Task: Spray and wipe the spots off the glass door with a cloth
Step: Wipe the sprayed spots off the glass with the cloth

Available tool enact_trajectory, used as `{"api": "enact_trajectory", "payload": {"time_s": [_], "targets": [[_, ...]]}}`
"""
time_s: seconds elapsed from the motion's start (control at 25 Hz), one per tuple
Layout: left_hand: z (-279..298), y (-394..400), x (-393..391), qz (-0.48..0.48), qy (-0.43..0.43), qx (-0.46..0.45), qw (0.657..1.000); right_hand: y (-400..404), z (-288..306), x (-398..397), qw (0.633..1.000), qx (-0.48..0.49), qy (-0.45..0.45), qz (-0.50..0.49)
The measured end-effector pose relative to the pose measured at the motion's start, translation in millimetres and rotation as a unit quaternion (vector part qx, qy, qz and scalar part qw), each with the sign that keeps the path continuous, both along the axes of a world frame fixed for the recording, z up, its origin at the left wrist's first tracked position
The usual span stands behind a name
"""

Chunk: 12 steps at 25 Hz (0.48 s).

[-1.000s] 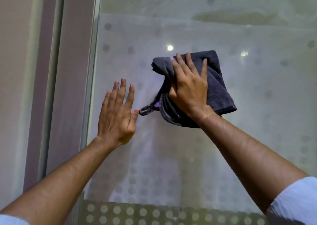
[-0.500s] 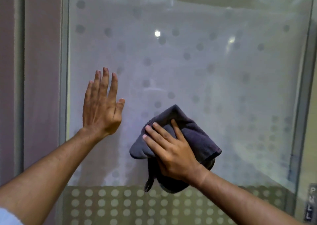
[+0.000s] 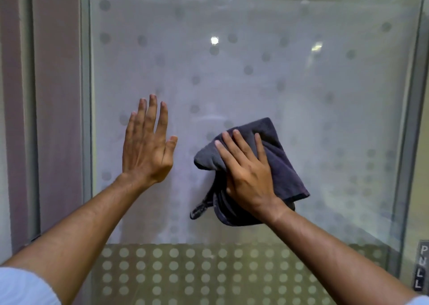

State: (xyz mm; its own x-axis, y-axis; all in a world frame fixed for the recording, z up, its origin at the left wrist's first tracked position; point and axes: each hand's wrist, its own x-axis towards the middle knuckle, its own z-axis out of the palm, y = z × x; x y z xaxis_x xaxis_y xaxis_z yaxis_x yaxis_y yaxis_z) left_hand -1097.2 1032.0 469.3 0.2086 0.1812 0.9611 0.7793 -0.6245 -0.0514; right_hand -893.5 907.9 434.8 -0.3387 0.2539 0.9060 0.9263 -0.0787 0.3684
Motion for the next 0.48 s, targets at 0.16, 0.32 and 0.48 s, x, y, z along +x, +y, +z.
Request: {"api": "enact_trajectory", "payload": {"time_s": [0.16,0.32,0.48], "targets": [[-0.3,1.8,-4.9,0.003,0.011,0.004,1.0,14.9,-15.9,-17.7,0.994,-0.06,-0.084,0.046],[-6.1,5.0,-20.2,0.023,0.002,-0.017,1.0,17.3,-58.9,-17.4,0.967,-0.135,-0.206,0.062],[-5.1,9.0,-30.9,0.035,-0.004,-0.02,0.999,23.2,-21.2,-32.8,0.975,-0.099,-0.194,0.054]]}}
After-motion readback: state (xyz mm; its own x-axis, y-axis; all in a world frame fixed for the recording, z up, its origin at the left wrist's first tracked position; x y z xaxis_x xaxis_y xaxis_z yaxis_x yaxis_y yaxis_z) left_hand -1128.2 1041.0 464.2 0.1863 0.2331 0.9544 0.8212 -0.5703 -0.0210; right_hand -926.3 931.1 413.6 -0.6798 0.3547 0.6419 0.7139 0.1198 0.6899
